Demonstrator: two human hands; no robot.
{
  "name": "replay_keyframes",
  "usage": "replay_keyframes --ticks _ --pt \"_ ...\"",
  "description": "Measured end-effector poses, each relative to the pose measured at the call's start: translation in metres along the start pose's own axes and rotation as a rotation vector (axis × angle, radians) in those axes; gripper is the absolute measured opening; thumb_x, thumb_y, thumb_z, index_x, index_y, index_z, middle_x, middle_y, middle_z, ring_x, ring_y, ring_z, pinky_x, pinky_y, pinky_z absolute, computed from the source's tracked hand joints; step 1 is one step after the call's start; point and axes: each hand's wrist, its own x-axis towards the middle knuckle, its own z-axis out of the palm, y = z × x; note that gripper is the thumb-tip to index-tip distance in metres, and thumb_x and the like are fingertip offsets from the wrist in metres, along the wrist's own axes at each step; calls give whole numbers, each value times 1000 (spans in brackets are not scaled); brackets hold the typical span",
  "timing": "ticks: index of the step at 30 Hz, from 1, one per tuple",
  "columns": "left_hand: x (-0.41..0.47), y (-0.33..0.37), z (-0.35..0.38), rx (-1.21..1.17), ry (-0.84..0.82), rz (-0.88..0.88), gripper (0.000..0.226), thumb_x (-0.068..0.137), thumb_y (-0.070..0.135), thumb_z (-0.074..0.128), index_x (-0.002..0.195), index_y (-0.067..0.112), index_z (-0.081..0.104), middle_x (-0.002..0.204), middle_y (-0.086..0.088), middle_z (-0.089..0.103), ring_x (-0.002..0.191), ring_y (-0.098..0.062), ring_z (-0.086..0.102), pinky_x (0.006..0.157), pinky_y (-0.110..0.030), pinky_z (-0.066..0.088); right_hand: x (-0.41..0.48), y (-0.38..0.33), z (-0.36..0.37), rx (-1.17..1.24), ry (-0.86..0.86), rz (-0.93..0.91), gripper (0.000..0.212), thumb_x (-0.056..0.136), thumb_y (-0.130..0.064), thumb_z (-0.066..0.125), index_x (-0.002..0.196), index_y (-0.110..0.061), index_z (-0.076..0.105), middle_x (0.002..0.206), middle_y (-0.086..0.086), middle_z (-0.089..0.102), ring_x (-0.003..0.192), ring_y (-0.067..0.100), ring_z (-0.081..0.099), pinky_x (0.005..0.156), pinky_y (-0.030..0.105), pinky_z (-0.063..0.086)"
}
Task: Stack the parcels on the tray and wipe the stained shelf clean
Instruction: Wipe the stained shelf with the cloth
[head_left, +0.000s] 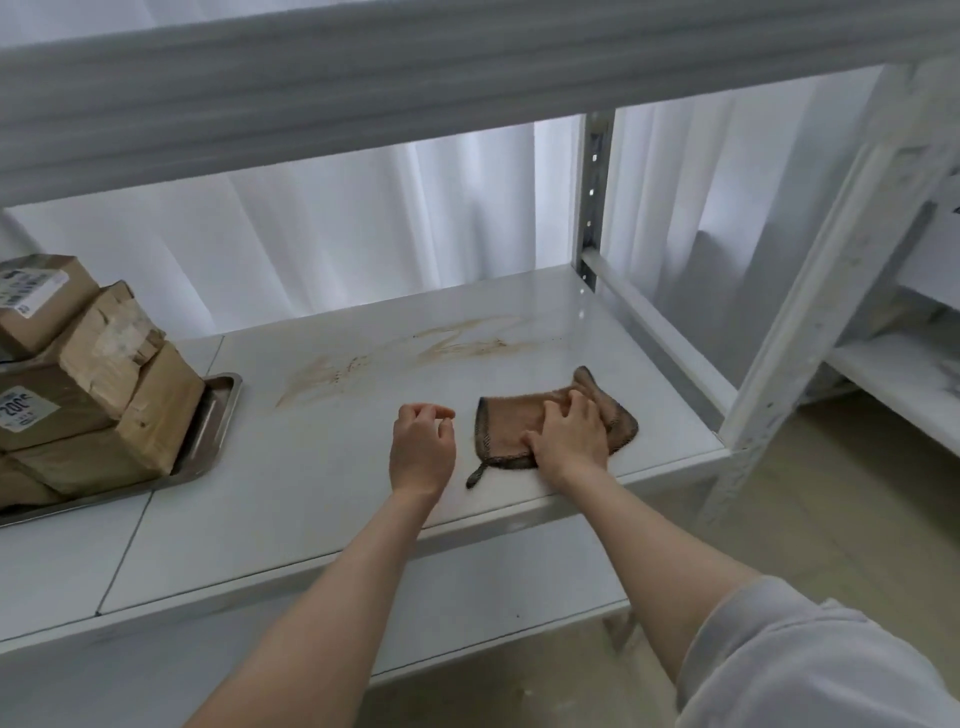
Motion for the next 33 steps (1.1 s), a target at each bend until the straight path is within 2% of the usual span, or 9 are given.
replay_keyframes --ticks 4,8,14,18,23,25,28,31,33 --pt "-5 15 10 0 -50 46 24 95 13 45 109 12 65 123 -7 51 117 -21 50 90 -22 35 -1 59 -19 -65 -15 296 54 100 -50 30 150 -33 24 161 11 0 146 40 -8 118 49 3" --pt "-8 6 1 22 -52 9 25 94 11 47 112 12 64 126 -8 50 119 -22 50 93 -25 38 -6 48 -21 -81 -98 325 51 103 -38 25 152 -35 14 162 11 -5 145 45 -8 119 49 -2" --pt "-8 -27 -37 52 12 -84 27 93 10 46 113 12 63 126 -7 49 113 -23 53 91 -28 40 -26 -38 14 -83 -198 -29 54 101 -40 27 153 -35 15 162 8 -7 146 40 -11 118 50 -6" --pt "-12 -60 -74 72 63 -156 26 93 10 45 111 12 64 125 -7 50 109 -23 55 85 -26 40 -48 -109 45 -105 -248 -290 55 98 -45 30 151 -39 19 163 6 -2 147 38 -11 119 49 -5" --pt "-22 -106 -117 96 143 -265 25 92 12 47 108 12 66 123 -9 52 106 -24 57 86 -26 40 -80 -188 75 -100 -369 -595 52 97 -49 33 148 -44 23 162 7 2 147 37 -10 119 49 -5" --pt "-25 -121 -130 106 168 -294 25 94 13 46 109 12 65 125 -8 51 106 -23 57 85 -26 40 -96 -213 84 -88 -416 -711 51 99 -46 33 149 -40 26 163 4 2 148 35 -9 119 48 -5" --pt "-26 -135 -139 139 184 -321 25 95 15 44 109 13 65 126 -8 51 106 -23 56 85 -28 41 -105 -229 89 -48 -456 -819 45 102 -36 35 147 -32 37 162 -5 5 149 28 -6 120 44 -4" --pt "-22 -134 -137 158 166 -314 26 95 15 45 111 13 65 126 -8 51 106 -23 57 83 -27 41 -91 -217 85 35 -453 -863 39 100 -24 42 135 -38 53 160 -6 18 149 23 5 121 40 5" --pt "-17 -124 -131 145 149 -293 27 94 14 44 112 13 65 126 -9 52 108 -24 56 86 -29 41 -78 -202 79 69 -416 -808 40 99 -21 44 130 -42 56 159 -4 24 148 22 13 120 37 11"
